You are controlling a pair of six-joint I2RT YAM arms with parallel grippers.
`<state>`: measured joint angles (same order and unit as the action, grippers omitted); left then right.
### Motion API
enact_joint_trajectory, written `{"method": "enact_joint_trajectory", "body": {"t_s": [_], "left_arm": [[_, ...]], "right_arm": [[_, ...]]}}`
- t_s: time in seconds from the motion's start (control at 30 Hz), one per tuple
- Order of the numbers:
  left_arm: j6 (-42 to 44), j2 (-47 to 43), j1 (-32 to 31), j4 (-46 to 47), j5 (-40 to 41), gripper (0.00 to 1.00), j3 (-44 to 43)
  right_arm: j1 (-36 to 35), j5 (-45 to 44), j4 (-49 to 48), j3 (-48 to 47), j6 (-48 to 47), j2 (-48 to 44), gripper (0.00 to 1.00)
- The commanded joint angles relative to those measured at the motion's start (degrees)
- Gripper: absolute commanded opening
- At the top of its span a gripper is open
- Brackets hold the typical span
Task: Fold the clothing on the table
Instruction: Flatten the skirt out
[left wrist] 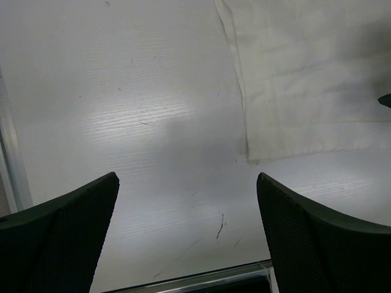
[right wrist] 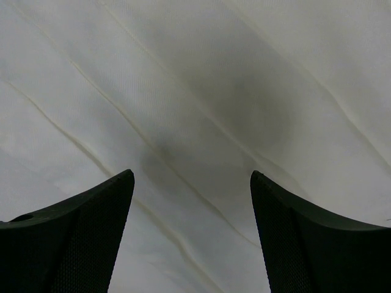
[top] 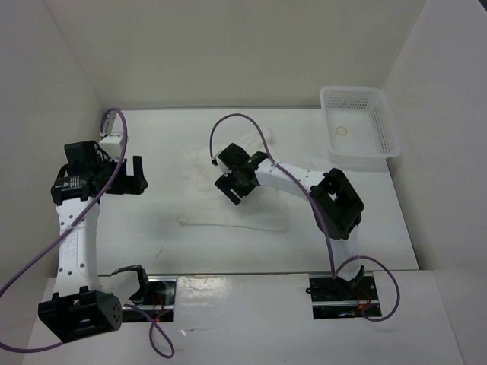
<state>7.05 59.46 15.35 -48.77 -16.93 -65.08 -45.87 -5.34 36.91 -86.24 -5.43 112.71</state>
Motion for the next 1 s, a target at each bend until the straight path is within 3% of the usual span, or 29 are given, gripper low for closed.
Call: {"method": "enact_joint_trajectory", "body": {"t_s": [0.0,0.23,0.57,0.97], "left_arm": [[-1.16,-0.23,0.9,1.66,-0.3,0.99,0.48],[-1.16,0.3,0.91,1.66,-0.83,0.99,0.48],[-1.16,0.3,0.91,1.66,-1.35,0.99,0.48],[-0.63,2.41,0.91,1.66,-2.94,0.99,0.48]], "right_arm": [[0.08,-1.07,-2.63,-1.65,2.09,1.37,0.81],[0.08,-1.07,-2.54,-5.08,5.51,6.99,0.81],[0.08,-9.42,-2.01,-13.94,7.98,14.47,0.81],[10.09,-9.95,-0.26,-27.05,6.58,21.76,0.81]]}}
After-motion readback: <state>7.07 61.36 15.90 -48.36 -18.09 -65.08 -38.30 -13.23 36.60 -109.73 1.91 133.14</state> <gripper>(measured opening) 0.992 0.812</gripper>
